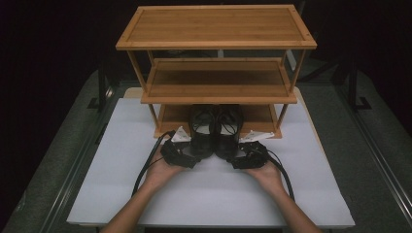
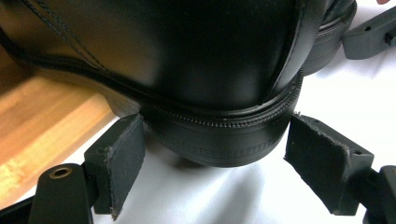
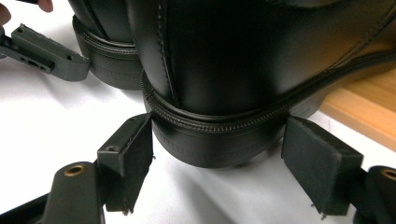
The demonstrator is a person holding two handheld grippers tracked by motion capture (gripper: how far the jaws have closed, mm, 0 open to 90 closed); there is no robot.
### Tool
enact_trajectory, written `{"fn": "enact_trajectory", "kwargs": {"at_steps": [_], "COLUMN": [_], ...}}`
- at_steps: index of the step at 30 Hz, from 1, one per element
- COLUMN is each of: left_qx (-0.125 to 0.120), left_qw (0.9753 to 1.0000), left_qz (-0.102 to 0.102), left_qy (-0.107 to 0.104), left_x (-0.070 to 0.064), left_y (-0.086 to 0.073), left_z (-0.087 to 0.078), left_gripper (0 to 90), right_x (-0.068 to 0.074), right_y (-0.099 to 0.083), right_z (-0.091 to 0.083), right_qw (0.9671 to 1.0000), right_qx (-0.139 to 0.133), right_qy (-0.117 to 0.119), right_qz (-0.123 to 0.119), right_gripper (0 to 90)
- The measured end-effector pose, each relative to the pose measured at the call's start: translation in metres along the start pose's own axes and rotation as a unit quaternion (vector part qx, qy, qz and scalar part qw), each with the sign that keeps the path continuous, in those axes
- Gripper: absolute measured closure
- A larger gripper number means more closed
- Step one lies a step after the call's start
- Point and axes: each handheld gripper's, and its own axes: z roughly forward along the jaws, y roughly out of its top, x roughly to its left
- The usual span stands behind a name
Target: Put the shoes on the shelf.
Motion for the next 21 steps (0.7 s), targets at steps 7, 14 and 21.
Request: {"fn": "enact_trajectory", "kwargs": {"at_steps": [7, 14, 21], "left_qx": [-0.017, -0.013, -0.008], "left_qw": [0.9997, 0.9997, 0.9997], "left_qz": [-0.016, -0.02, -0.02], "left_qy": [-0.006, -0.007, 0.008], "left_x": [0.01, 0.025, 0.039], "left_y": [0.008, 0.017, 0.028], "left_z": [0.001, 0.009, 0.022], "left_gripper": [19.7, 19.6, 19.6], "right_x": [-0.01, -0.023, -0.036], "right_y": [0.012, 0.024, 0.033], "right_z": [-0.002, 0.005, 0.017], "right_qw": [0.9999, 0.9999, 0.9998], "right_qx": [-0.008, -0.006, -0.015], "right_qy": [0.01, 0.01, -0.008], "right_qz": [0.007, 0.011, 0.013], "right_gripper": [25.0, 25.0, 24.9]}}
